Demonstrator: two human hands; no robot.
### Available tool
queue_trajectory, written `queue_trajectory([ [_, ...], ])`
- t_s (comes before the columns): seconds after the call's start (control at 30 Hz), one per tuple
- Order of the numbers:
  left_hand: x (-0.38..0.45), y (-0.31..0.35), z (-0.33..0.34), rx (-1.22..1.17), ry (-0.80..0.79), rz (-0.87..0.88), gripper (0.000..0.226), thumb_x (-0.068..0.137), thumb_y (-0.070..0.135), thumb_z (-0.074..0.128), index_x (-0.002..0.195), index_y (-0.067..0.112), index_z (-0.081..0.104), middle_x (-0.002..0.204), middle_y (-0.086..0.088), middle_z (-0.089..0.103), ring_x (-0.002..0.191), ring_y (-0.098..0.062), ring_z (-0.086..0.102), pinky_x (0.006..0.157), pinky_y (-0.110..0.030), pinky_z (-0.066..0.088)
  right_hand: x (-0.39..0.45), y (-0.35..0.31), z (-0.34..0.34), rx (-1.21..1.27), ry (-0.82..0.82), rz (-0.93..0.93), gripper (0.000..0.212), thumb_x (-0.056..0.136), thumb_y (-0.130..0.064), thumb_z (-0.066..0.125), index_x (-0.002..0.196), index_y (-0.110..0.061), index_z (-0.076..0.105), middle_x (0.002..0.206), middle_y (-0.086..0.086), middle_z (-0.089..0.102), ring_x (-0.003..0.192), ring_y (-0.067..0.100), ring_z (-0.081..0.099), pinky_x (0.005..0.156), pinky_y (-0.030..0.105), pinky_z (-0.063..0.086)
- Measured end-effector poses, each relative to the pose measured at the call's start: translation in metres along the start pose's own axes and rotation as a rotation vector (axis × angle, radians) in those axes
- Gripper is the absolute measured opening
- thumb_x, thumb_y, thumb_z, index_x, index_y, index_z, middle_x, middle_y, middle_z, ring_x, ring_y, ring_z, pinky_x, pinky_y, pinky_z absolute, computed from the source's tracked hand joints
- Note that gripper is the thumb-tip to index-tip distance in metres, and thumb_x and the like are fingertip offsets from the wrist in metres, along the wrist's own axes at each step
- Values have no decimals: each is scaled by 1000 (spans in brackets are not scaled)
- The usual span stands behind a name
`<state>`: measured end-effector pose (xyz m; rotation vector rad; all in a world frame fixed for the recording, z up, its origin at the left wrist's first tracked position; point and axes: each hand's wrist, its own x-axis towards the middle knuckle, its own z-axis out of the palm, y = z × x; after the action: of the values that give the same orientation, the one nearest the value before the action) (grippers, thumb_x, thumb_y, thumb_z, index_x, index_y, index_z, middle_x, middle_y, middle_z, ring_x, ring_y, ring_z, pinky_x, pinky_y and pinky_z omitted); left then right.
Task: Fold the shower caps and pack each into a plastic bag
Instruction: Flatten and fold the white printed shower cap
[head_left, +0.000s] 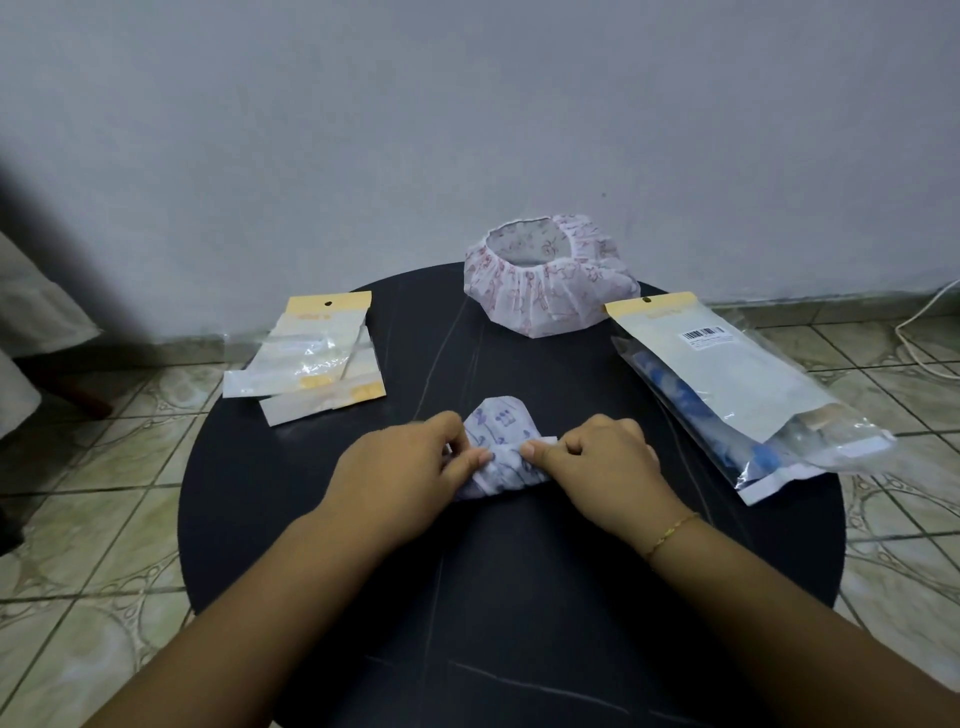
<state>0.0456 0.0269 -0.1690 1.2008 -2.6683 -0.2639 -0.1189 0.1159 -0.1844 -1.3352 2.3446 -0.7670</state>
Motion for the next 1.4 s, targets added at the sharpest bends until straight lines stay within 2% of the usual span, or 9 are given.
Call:
queue_trajectory([
  [0.13, 3, -7, 13, 110, 261, 229, 25, 83, 48, 51, 93, 32, 67, 95, 8, 57, 83, -18, 57, 69, -32, 44, 0, 8, 11, -20, 257, -188, 29, 78, -49, 66, 81, -25, 50, 89, -9, 46, 90, 13, 39, 76, 29, 36],
  [0.3, -2, 2, 15, 116, 177, 321, 35, 77, 37, 40, 89, 32, 72, 82, 13, 67, 68, -13, 61, 56, -24, 48, 0, 14, 9, -209, 263, -531, 28, 81, -46, 44, 87, -31, 67, 94, -15, 60, 92, 9, 44, 72, 28, 29],
  [0.4, -4, 1, 13, 111, 118, 288, 40, 77, 56, 45, 97, 31, 70, 87, 14, 68, 74, -10, 63, 63, -25, 48, 1, 19, 3, -212, 52, -499, 53, 78, -65, 35, 116, -36, 58, 115, -21, 50, 109, 4, 37, 81, 26, 23],
  [0.53, -3, 0, 9, -14, 82, 173, 38, 86, 56, 52, 116, 33, 52, 107, 14, 64, 97, -11, 60, 79, -29, 47, 4, 21, -2, -144, -16, -451, 42, 86, -46, 58, 126, -34, 50, 121, -18, 49, 113, 5, 36, 93, 26, 26],
  [0.77, 1, -3, 14, -25, 121, 56, 28, 94, 54, 34, 103, 37, 55, 92, 18, 57, 98, -4, 48, 102, -25, 15, 12, 9, -3, 59, -80, -226, 22, 94, -42, 47, 98, -30, 64, 101, -16, 61, 107, 8, 43, 87, 24, 18],
  [0.9, -1, -2, 24, 145, 289, 82, 42, 90, 40, 35, 112, 23, 67, 115, 2, 64, 112, -22, 56, 98, -34, 25, 17, -1, 2, -114, -103, -108, 41, 99, -43, 27, 67, -26, 47, 89, -6, 53, 109, 19, 43, 89, 33, 23],
  [1.07, -9, 14, 37, 137, 221, 215, 53, 84, 24, 36, 133, 10, 53, 142, -10, 47, 132, -30, 42, 107, -40, 24, 21, -11, 10, -380, -19, -106, 40, 100, -41, 21, 115, -27, 55, 112, -1, 55, 109, 22, 41, 87, 36, 31],
  [1.3, -11, 4, 48, 100, 91, 188, 62, 83, 33, 32, 143, 15, 38, 147, -6, 40, 138, -25, 33, 116, -36, 16, 21, -11, 19, -331, 212, -122, 35, 99, -38, 30, 113, -20, 57, 116, 1, 54, 109, 20, 44, 89, 31, 32],
  [1.4, -11, 7, 45, 66, 36, 183, 69, 84, 42, 16, 150, 20, 16, 157, 0, 14, 145, -19, 10, 117, -30, -1, 8, -17, 23, -170, 222, -352, 61, 91, -46, 20, 139, -15, 42, 143, 4, 42, 133, 18, 34, 108, 27, 21],
])
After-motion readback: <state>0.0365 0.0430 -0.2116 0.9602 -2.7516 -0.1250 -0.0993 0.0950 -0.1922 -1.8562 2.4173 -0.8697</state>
